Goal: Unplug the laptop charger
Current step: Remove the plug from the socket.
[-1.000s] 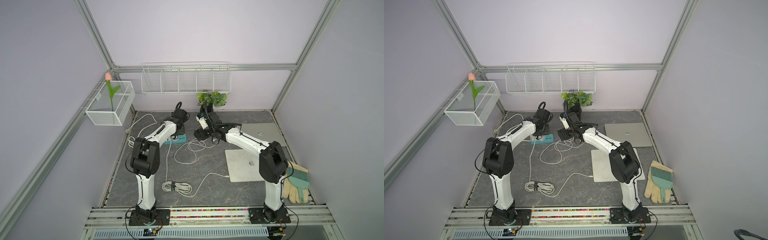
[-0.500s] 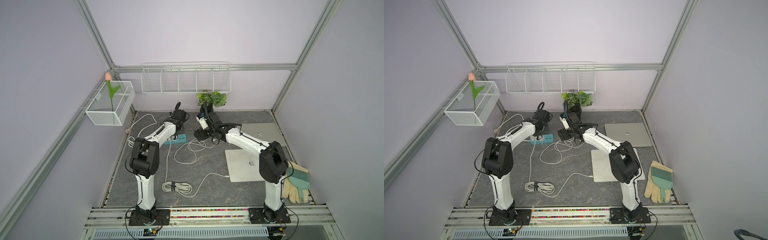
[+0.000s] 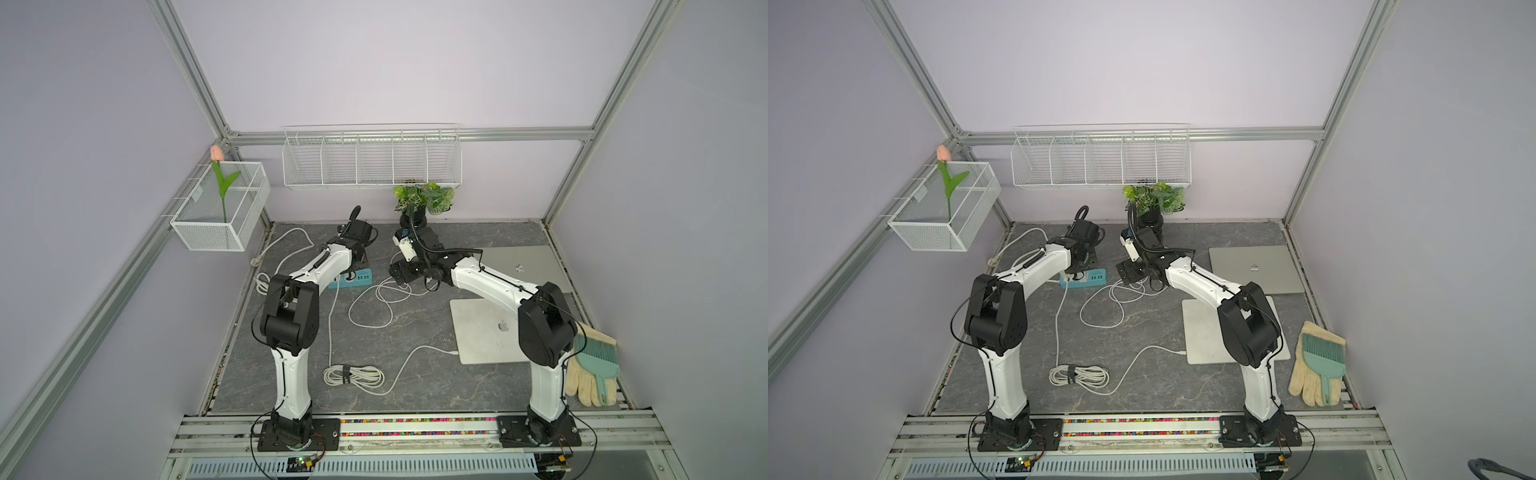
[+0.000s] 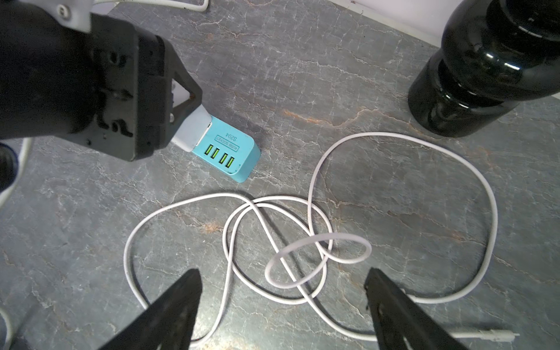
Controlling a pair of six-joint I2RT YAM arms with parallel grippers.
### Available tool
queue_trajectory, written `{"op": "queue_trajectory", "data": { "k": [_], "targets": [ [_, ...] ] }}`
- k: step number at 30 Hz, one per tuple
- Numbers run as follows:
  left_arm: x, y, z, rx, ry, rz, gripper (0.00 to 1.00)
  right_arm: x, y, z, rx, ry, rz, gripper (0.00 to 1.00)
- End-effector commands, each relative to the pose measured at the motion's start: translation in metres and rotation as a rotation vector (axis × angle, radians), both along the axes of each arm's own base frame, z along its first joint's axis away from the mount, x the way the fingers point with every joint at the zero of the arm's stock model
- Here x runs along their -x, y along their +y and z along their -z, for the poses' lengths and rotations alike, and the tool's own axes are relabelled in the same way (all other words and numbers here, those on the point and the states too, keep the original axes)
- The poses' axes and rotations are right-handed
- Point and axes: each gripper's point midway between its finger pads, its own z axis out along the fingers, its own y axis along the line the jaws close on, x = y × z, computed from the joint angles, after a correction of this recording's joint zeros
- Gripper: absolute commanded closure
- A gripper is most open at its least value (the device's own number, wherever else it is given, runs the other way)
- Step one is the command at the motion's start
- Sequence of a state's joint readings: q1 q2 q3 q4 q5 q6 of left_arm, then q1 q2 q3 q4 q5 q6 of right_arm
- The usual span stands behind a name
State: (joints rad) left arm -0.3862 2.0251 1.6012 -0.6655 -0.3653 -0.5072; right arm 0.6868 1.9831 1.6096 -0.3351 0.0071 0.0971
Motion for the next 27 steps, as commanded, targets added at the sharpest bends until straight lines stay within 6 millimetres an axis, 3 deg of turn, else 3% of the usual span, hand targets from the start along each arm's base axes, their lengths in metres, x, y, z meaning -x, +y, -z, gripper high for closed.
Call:
{"op": "queue_trajectory", "data": {
  "k": [1,8,11,15,27],
  "targets": [
    [0.004,-0.002,0.029,0.019,0.062,-0.009,0.57,-0.002,-0.003,-0.022,-0.027,-0.053,-0.002,0.12],
    [0.005,-0.005,0.038,0.021,0.093,0.004,0.55,-0.001,-0.001,-0.02,-0.035,-0.048,-0.005,0.12],
    [0.006,-0.004,0.034,0.027,0.073,0.001,0.76,0.0,0.0,-0.02,-0.037,-0.051,-0.007,0.12],
    [0.002,-0.004,0.018,0.03,0.042,0.008,0.86,-0.001,-0.002,-0.02,-0.029,-0.052,-0.002,0.12],
    [-0.007,-0.009,-0.038,0.041,-0.038,0.048,0.86,-0.003,-0.005,-0.024,-0.033,-0.065,0.016,0.12]
  ]
}}
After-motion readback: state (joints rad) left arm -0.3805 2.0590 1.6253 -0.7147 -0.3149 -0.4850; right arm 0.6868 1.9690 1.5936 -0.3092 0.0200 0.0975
